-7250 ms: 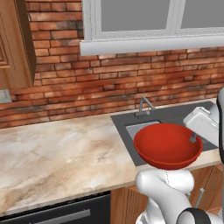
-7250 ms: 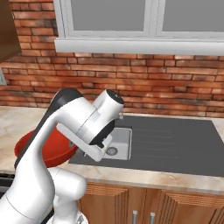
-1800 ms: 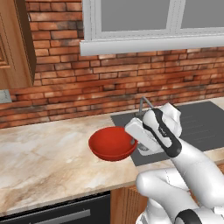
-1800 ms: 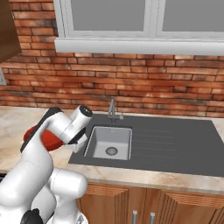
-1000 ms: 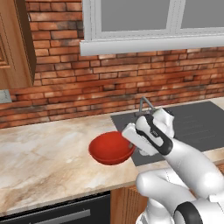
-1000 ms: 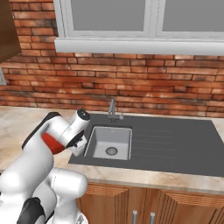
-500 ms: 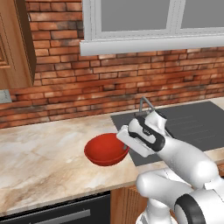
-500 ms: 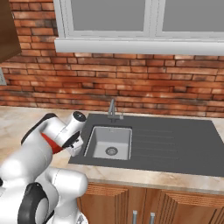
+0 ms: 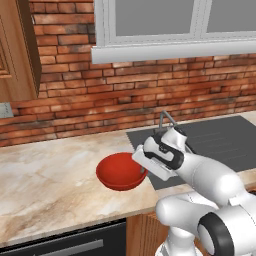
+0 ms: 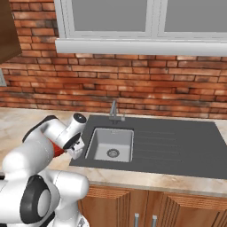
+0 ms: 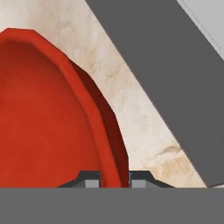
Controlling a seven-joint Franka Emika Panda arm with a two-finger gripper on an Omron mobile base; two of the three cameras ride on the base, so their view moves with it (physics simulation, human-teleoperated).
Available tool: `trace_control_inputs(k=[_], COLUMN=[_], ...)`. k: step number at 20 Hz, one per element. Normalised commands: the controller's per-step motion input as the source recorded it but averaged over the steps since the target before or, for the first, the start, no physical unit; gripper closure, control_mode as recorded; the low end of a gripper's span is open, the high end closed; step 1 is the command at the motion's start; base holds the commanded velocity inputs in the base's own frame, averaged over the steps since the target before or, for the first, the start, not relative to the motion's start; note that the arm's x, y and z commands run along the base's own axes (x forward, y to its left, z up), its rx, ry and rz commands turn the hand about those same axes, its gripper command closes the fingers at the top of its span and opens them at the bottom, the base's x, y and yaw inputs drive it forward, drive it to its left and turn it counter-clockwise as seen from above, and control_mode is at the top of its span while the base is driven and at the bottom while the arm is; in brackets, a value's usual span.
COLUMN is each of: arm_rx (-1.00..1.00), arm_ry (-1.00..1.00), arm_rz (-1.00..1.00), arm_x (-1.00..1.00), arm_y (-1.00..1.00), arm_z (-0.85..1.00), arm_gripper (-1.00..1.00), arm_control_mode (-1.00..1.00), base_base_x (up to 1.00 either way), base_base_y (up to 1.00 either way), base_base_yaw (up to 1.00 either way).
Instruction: Pick the cup and bowl from the counter and place them on the counter next to the sink.
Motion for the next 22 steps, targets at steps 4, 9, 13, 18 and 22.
trace_control_inputs(k=[4,9,13,18,22], arm_rx=[0.0,0.0,0.0,0.0,0.0], arm_ry=[0.0,0.0,0.0,0.0,0.0], arm_rz=[0.0,0.0,0.0,-0.06,-0.12], arm_x=[0.0,0.0,0.0,-0.01,-0.17], arm_y=[0.0,0.04,0.0,-0.2,-0.34], arm_z=[0.0,0.0,0.0,0.07,0.27], arm_gripper=[-1.0,-1.0,-1.0,-1.0,-1.0], arm_control_mode=[-1.0,-1.0,-1.0,-1.0,-1.0], base_base_x=[0.0,0.0,0.0,0.0,0.0], base_base_y=[0.0,0.0,0.0,0.0,0.0], base_base_yaw=[0.0,0.0,0.0,0.0,0.0])
